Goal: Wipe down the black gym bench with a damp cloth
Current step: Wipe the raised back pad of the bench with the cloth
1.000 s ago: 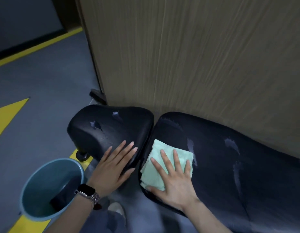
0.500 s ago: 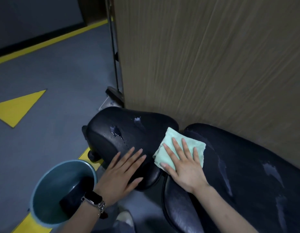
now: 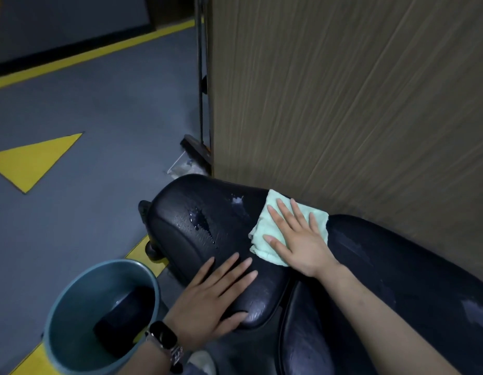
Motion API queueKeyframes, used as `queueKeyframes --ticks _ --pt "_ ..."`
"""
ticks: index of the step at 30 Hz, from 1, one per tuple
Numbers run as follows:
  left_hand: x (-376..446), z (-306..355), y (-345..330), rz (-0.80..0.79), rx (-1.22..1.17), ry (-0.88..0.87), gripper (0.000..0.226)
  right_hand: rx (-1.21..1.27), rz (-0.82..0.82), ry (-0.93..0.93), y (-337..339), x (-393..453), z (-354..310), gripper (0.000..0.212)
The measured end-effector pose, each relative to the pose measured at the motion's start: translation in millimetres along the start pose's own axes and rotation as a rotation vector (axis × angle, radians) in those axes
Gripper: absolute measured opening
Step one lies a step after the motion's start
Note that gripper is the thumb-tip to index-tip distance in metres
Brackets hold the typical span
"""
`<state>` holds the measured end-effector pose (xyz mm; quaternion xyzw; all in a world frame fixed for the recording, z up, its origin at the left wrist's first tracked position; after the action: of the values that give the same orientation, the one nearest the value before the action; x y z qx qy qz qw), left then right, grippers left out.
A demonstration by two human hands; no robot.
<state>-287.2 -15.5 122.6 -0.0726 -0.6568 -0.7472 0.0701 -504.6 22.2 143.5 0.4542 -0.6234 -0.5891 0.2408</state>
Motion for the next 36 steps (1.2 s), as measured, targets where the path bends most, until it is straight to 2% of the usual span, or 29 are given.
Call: queueKeyframes --ticks 6,10,15,19,28,36 --pt "1.9 -7.0 0.1 -0.047 -0.011 0.034 0.065 0.053 0.025 0.024 1.4 9.2 -3.7 0.078" --pt "3.3 -7.7 -2.7 -0.064 -0.008 0.025 0.07 0.043 0.014 0.03 2.9 14.7 -6.9 0.07" --pt "2.0 -6.5 -3.0 -0.037 -0.012 -0.013 0.068 -0.015 0.001 0.11 4.5 18.1 -2.8 0.077" --pt "0.3 -5.2 -2.5 0.004 -0.018 -0.029 0.066 -0.058 -0.01 0.126 4.9 22.9 -4.9 0.075" --pt "-0.4 -6.4 -5.2 0.04 -0.045 -0.032 0.065 -0.132 -0.022 0.207 3.7 64.3 -55.7 0.081" --pt "-0.9 -7.2 -4.9 0.05 -0.048 -0.028 0.063 -0.149 -0.024 0.266 -2.5 93.7 -107.6 0.066"
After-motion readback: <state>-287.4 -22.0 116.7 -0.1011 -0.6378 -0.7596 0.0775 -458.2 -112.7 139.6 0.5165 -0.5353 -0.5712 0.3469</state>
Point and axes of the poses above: each hand's wrist, its own x-axis towards the middle knuckle, its own y-axis out of the back of the hand, z = x × y, the point moved 4 cm from there along x, towards the middle knuckle, and after that the axes turned 12 degrees about -y, right-handed, at the moved point
